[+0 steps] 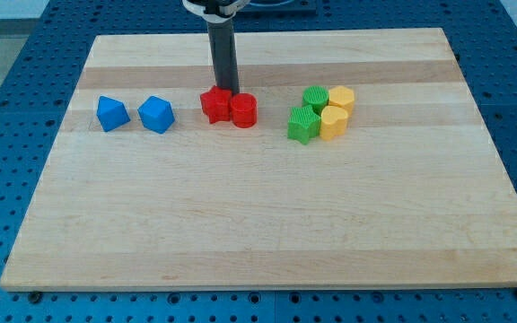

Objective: Place the red star right to the blue cube

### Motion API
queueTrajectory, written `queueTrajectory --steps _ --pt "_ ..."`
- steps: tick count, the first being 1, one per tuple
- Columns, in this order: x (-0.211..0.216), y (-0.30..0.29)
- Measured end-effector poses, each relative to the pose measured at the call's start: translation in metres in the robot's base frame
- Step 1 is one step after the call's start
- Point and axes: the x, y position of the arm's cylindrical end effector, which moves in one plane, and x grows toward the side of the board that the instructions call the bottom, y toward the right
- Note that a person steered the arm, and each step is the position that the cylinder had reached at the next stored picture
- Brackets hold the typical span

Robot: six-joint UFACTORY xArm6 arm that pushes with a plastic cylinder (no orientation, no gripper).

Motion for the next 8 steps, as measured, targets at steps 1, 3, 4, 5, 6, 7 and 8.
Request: queueTrajectory --steps 1,3,4,5,6,7,8 --pt "0.008 -0.001" --pt "0.01 -0.019" --pt "0.01 -0.025" --pt "0.01 -0.011" --pt "0.01 0.014" --pt "0.01 0.035" --pt "0.008 0.038"
